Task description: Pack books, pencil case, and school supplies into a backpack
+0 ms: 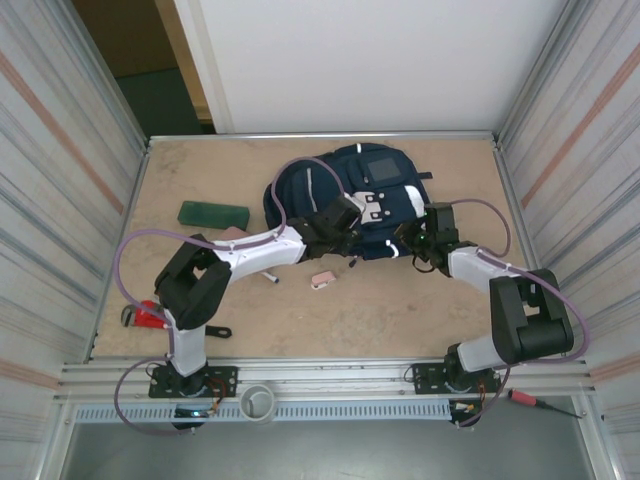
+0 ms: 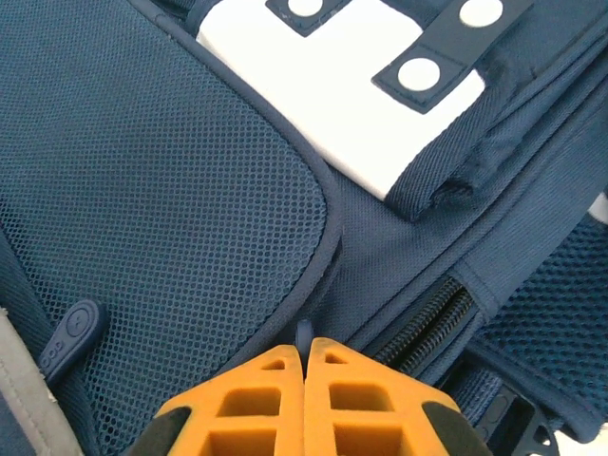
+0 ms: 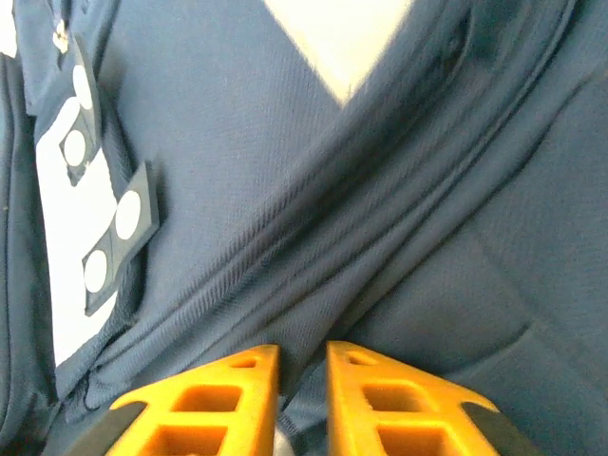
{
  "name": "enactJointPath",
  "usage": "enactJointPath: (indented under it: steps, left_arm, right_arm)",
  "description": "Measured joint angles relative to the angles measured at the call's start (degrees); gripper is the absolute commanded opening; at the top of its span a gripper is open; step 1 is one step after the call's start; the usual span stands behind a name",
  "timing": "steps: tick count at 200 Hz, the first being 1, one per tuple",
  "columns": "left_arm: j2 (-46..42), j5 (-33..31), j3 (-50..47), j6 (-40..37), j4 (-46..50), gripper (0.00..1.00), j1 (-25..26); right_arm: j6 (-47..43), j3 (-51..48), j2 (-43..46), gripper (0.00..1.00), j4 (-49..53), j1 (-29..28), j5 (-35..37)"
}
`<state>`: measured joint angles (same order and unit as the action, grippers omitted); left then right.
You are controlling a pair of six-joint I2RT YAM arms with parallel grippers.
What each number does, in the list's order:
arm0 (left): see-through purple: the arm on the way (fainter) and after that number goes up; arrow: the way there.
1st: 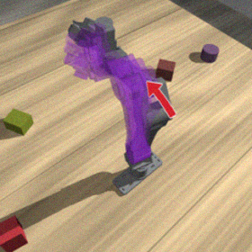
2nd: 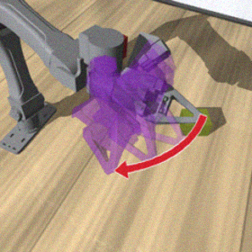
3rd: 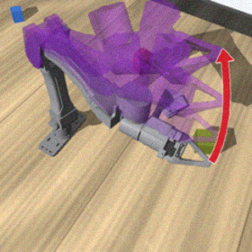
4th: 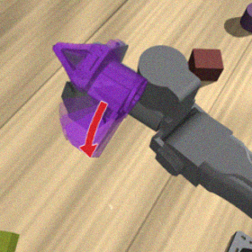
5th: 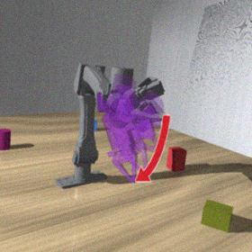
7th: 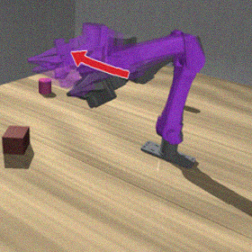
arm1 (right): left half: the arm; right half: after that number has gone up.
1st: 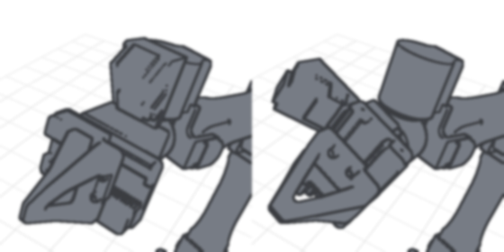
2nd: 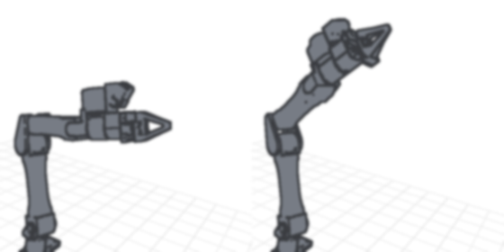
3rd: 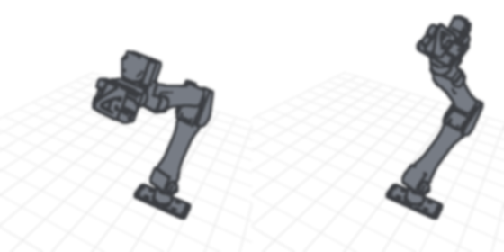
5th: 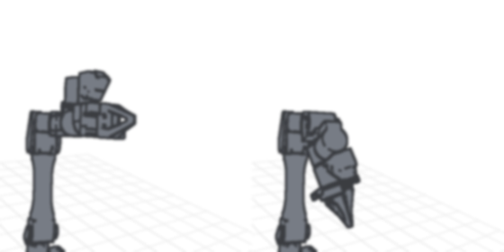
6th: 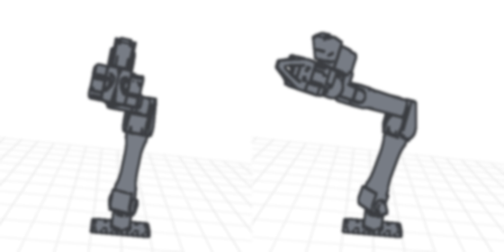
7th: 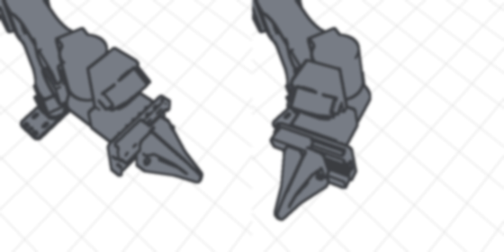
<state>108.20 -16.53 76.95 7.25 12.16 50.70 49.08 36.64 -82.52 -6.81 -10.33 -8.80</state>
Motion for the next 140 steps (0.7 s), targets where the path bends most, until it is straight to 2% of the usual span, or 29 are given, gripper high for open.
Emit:
enactJointPath:
  steps: [22, 63, 95, 121, 140]
  left_arm:
    - [-0.2, -0.9, -0.7, -1.1, -0.3, 0.00, 0.0]
    - [-1.8, -1.1, -2.1, -2.2, -1.1, 0.00, -0.5]
    - [-4.0, -1.6, -3.9, -2.8, -1.0, 0.00, -2.9]
    - [-5.3, -1.6, -5.2, -2.9, -0.9, 0.00, -4.8]
    - [-5.9, -1.4, -5.8, -2.8, -1.0, 0.00, -5.5]
  right_arm:
    - [-0.7, 0.0, 0.1, 0.00, -0.3, 1.7, -0.6]
    - [-2.7, 0.0, 2.1, 0.00, 0.1, 5.2, -1.5]
    - [-4.2, 0.0, 4.2, 0.00, 1.4, 10.1, -0.2]
    - [-5.7, 0.3, 4.9, 0.00, 3.1, 11.1, -0.7]
    - [-6.4, 1.6, 5.0, 0.24, 5.2, 9.4, -2.1]
